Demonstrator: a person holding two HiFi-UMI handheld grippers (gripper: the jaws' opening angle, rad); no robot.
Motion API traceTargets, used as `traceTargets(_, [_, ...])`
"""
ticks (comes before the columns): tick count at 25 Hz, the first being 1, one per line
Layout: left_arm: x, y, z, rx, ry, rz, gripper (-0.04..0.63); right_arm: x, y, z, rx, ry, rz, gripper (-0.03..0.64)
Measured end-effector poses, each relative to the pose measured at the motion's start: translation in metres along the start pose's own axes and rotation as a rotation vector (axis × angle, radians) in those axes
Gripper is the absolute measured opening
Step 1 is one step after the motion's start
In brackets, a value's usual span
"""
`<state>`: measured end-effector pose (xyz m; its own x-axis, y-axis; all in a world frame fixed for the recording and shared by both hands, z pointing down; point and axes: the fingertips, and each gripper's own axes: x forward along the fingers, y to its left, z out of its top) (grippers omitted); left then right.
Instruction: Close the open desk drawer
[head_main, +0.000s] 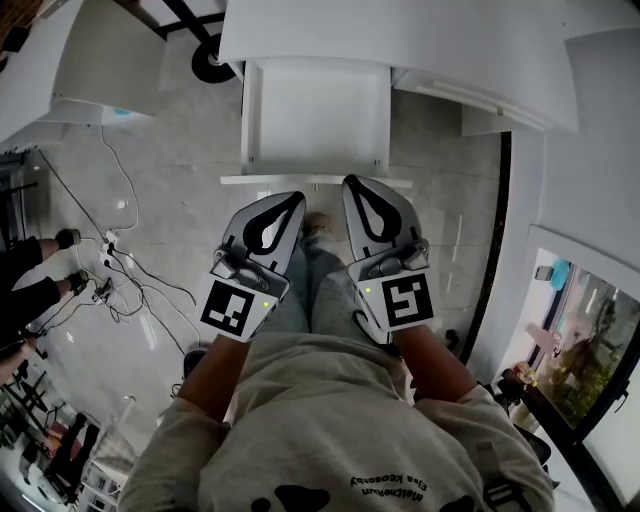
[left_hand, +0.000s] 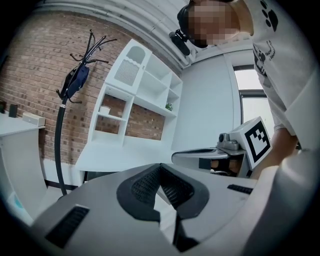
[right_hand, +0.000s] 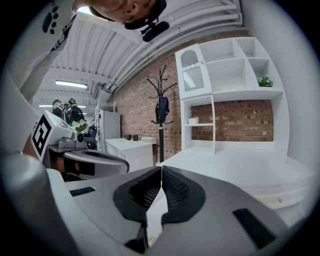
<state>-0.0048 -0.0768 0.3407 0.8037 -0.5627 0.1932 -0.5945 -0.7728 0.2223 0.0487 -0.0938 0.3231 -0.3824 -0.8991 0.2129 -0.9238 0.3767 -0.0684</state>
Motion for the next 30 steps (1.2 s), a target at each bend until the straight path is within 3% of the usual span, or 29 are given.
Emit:
traceTargets(8, [0.006, 0.022, -0.02, -0.042, -0.021, 0.007, 0.018, 0.014, 0.004, -0.038, -0.026, 0.032, 0.011, 0.031])
traceTargets(30, [0.014, 0.049, -0.118, -0.099, 0.053, -0.031, 0.018, 0.037, 0.029, -0.148, -0.004, 0.138, 0.036, 0.031])
